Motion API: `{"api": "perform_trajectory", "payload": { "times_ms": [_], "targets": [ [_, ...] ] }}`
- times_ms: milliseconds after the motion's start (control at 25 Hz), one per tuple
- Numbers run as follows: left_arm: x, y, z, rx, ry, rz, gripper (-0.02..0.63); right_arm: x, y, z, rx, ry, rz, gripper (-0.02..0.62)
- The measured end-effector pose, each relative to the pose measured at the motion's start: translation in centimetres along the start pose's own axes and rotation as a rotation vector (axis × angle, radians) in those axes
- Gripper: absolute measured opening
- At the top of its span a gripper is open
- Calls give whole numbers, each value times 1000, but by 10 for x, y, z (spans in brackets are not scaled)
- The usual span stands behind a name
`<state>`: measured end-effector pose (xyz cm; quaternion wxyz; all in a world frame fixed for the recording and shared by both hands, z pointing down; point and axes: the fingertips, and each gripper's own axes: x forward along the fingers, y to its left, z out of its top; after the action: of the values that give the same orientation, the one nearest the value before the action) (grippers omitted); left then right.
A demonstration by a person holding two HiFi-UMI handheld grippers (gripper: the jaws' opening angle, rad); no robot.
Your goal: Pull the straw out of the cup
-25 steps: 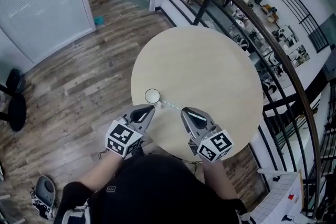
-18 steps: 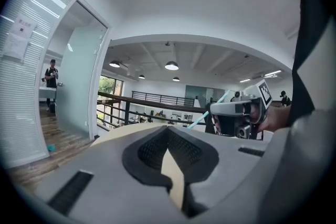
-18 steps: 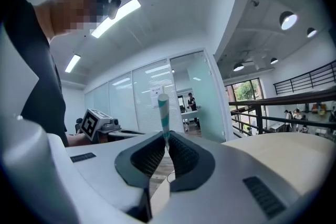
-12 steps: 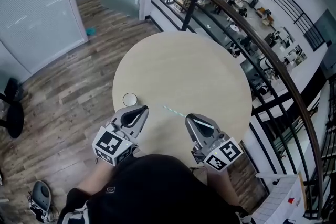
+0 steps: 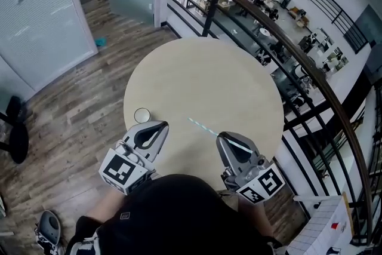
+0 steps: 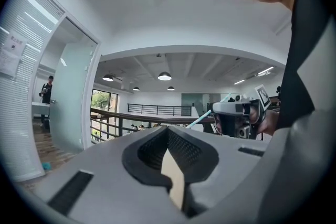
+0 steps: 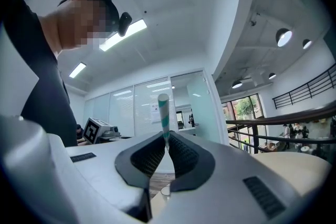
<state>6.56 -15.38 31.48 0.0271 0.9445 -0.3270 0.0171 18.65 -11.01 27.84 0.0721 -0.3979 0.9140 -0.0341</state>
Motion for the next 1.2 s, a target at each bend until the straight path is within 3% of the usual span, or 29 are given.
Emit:
{"api": "perform_trajectory", "payload": {
  "times_ms": [360,1200],
  "targets": [
    [-12,-4,14,31,-25,-13,6,2,12,11,-11,-39,5,38],
    [-29,2,9,14,-13,-10,6,12,27,0,20,-19,6,38]
  ]
}}
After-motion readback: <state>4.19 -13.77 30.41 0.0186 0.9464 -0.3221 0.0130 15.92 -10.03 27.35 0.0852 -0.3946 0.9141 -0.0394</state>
